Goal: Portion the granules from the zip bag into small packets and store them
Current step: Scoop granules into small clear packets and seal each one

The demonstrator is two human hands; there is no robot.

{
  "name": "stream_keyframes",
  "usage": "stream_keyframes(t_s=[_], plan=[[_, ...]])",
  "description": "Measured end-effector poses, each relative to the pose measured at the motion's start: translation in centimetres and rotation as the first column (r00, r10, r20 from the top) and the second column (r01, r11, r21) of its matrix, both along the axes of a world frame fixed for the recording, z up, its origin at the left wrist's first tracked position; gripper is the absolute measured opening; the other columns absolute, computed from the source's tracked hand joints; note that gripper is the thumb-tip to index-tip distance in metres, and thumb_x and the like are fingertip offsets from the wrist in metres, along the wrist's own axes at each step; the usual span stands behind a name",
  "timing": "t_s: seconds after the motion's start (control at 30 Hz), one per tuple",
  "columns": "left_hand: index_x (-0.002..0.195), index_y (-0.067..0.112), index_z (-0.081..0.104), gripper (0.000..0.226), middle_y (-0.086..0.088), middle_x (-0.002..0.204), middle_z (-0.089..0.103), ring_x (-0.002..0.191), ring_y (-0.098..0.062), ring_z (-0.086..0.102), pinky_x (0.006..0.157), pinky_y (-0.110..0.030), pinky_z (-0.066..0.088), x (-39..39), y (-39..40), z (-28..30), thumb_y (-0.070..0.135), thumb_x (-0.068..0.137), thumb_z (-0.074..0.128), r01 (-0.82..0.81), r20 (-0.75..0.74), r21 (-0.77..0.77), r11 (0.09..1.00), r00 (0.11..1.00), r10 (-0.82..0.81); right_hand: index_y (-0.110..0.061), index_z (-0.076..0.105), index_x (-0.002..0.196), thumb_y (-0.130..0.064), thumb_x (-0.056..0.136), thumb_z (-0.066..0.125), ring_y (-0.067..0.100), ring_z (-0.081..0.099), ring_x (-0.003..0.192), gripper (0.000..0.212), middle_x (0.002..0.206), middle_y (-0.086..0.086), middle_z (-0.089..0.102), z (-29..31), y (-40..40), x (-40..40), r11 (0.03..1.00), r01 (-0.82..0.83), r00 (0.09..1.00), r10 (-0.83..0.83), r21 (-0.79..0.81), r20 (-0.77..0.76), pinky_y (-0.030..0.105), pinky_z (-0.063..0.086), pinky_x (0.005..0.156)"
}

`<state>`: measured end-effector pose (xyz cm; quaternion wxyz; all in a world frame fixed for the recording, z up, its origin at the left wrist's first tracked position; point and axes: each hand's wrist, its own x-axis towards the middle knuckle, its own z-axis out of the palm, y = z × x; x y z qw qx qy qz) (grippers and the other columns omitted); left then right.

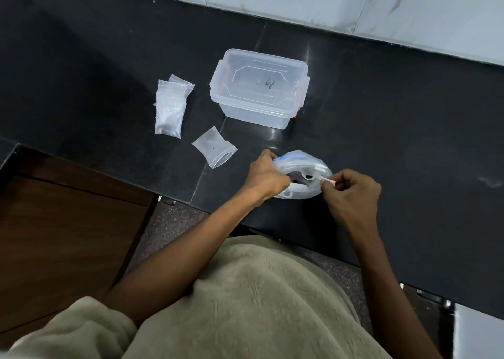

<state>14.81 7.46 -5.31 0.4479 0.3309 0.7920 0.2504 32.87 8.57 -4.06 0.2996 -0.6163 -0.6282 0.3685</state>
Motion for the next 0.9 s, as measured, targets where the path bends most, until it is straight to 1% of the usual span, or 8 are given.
stream_keyframes(t_s=[0.13, 0.27, 0.33, 0.5, 0.63, 0.7, 0.83, 0.9], plan=[[0.107, 0.020, 0.053, 0.037, 0.001, 0.101, 0.064, 0.083, -0.013, 0.063, 0.057, -0.025, 0.048, 0.0, 0.2, -0.1, 0.015, 0.075, 0.071, -0.047, 0.049, 0.012, 0.999, 0.998, 0.046, -0.010, 0.067, 0.063, -0.005, 0.077, 0.076, 0.007, 0.052, 0.046, 0.018, 0.050, -0.005, 0.059, -0.4, 0.0, 0.1, 0.992, -0.112, 0.992, 0.108, 0.061, 0.060, 0.014, 0.040, 0.048], [0.107, 0.017, 0.050, 0.047, 0.002, 0.101, 0.065, 0.093, -0.016, 0.066, 0.079, -0.034, 0.058, 0.0, 0.2, 0.0, 0.018, 0.072, 0.082, -0.284, 0.188, 0.042, 0.958, 0.944, 0.271, -0.011, 0.069, 0.065, -0.006, 0.078, 0.077, 0.007, 0.054, 0.047, 0.017, 0.052, -0.004, 0.062, -0.6, 0.0, 0.2, 0.994, -0.096, 0.995, 0.095, 0.048, 0.037, 0.016, 0.042, 0.048], [0.104, 0.017, 0.053, 0.051, 0.001, 0.100, 0.067, 0.091, -0.015, 0.068, 0.081, -0.035, 0.059, 0.5, 0.0, -0.4, 0.022, 0.068, 0.087, -0.356, 0.217, 0.026, 0.934, 0.914, 0.343, -0.012, 0.069, 0.064, -0.006, 0.078, 0.077, 0.008, 0.055, 0.047, 0.017, 0.053, -0.003, 0.063, -0.8, -0.2, -0.1, 0.996, -0.074, 0.997, 0.073, 0.051, 0.026, 0.016, 0.042, 0.047], [0.099, 0.013, 0.070, 0.053, -0.003, 0.093, 0.076, 0.085, -0.019, 0.074, 0.073, -0.035, 0.064, 2.2, -0.3, -0.9, 0.020, 0.048, 0.077, -0.375, 0.243, -0.074, 0.924, 0.892, 0.381, -0.010, 0.069, 0.064, -0.004, 0.078, 0.076, 0.020, 0.061, 0.052, 0.017, 0.054, -0.001, 0.064, -1.0, -0.8, -1.0, 0.999, -0.037, 0.999, 0.037, 0.038, 0.004, 0.027, 0.047, 0.049], [0.095, 0.006, 0.073, 0.055, -0.007, 0.088, 0.078, 0.087, -0.022, 0.075, 0.069, -0.032, 0.061, 1.7, 0.1, -0.6, 0.011, 0.043, 0.059, -0.356, 0.278, -0.078, 0.931, 0.889, 0.363, -0.011, 0.068, 0.062, -0.006, 0.078, 0.076, 0.008, 0.053, 0.044, 0.018, 0.052, -0.002, 0.063, -1.1, -1.2, -1.0, 0.999, -0.044, 0.999, 0.044, 0.020, -0.012, 0.021, 0.044, 0.046], [0.095, 0.003, 0.074, 0.047, -0.008, 0.081, 0.079, 0.085, -0.024, 0.076, 0.068, -0.034, 0.061, 1.6, 0.2, -0.2, 0.004, 0.052, 0.054, -0.346, 0.341, -0.091, 0.934, 0.870, 0.355, -0.012, 0.068, 0.061, -0.007, 0.078, 0.076, 0.007, 0.051, 0.044, 0.019, 0.050, -0.001, 0.062, -1.1, -1.3, -0.9, 0.998, -0.057, 0.998, 0.057, 0.008, -0.006, 0.020, 0.043, 0.046], [0.082, 0.006, 0.068, 0.028, -0.006, 0.069, 0.075, 0.061, -0.017, 0.071, 0.049, -0.020, 0.050, 1.3, 0.2, 0.6, -0.009, 0.072, 0.047, -0.404, 0.421, -0.126, 0.906, 0.805, 0.417, -0.011, 0.069, 0.061, -0.005, 0.077, 0.075, 0.007, 0.051, 0.042, 0.018, 0.050, -0.001, 0.063, -1.1, -1.0, -0.9, 0.997, -0.070, 0.998, 0.070, -0.015, -0.008, 0.016, 0.041, 0.044], [0.092, 0.004, 0.069, 0.030, -0.013, 0.082, 0.078, 0.067, -0.020, 0.071, 0.049, -0.021, 0.051, 1.3, 0.2, 0.8, -0.007, 0.072, 0.049, -0.412, 0.446, -0.131, 0.902, 0.788, 0.424, -0.011, 0.069, 0.061, -0.003, 0.076, 0.075, 0.006, 0.050, 0.041, 0.018, 0.049, -0.002, 0.062, -1.1, -0.9, -0.9, 0.997, -0.070, 0.997, 0.070, -0.026, -0.013, 0.015, 0.041, 0.044]])
